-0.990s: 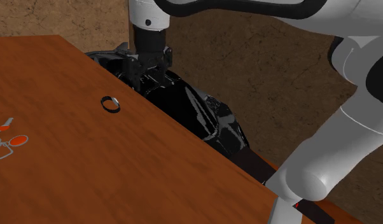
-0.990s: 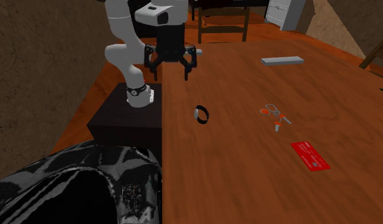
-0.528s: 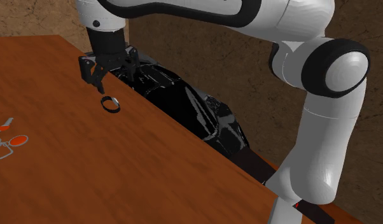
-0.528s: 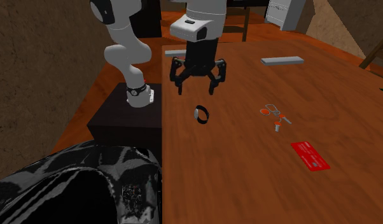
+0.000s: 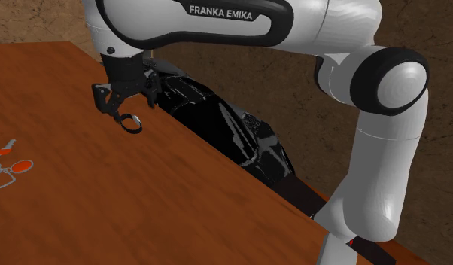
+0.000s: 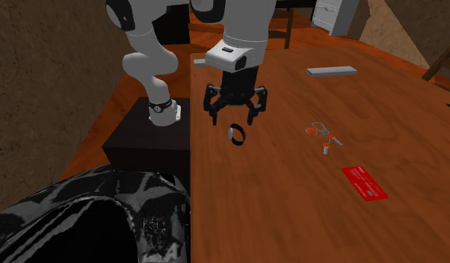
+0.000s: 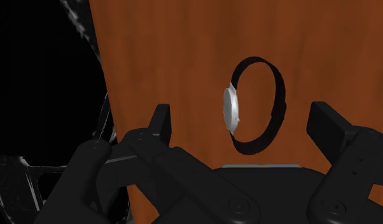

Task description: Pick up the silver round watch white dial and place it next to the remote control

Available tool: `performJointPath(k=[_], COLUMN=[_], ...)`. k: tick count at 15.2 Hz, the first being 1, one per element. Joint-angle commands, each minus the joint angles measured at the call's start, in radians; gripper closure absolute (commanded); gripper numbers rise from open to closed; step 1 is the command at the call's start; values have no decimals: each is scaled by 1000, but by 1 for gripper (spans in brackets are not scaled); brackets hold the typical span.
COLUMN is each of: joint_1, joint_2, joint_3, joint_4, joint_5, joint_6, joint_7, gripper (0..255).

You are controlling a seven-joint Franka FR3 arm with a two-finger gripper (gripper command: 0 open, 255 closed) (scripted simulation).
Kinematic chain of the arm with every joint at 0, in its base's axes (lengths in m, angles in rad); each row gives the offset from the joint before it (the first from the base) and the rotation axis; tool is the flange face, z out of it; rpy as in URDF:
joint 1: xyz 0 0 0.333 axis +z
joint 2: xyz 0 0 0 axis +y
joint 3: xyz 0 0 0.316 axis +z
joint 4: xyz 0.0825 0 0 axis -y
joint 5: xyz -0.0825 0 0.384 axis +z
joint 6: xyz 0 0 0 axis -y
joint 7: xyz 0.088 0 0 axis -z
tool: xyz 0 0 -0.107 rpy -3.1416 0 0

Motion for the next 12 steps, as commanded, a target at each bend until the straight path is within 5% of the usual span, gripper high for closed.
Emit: performJointPath(k=[1,8,9,12], joint_1=[-4,-4,-4,-4], joint_2=[-2,-2,-2,-2], joint_3=[0,0,0,0], joint_4=[-15,-14,-14,-14], joint_5=[1,1,1,1], joint_6=[13,13,13,13], joint_7=[0,0,0,0], gripper=[0,0,255,255])
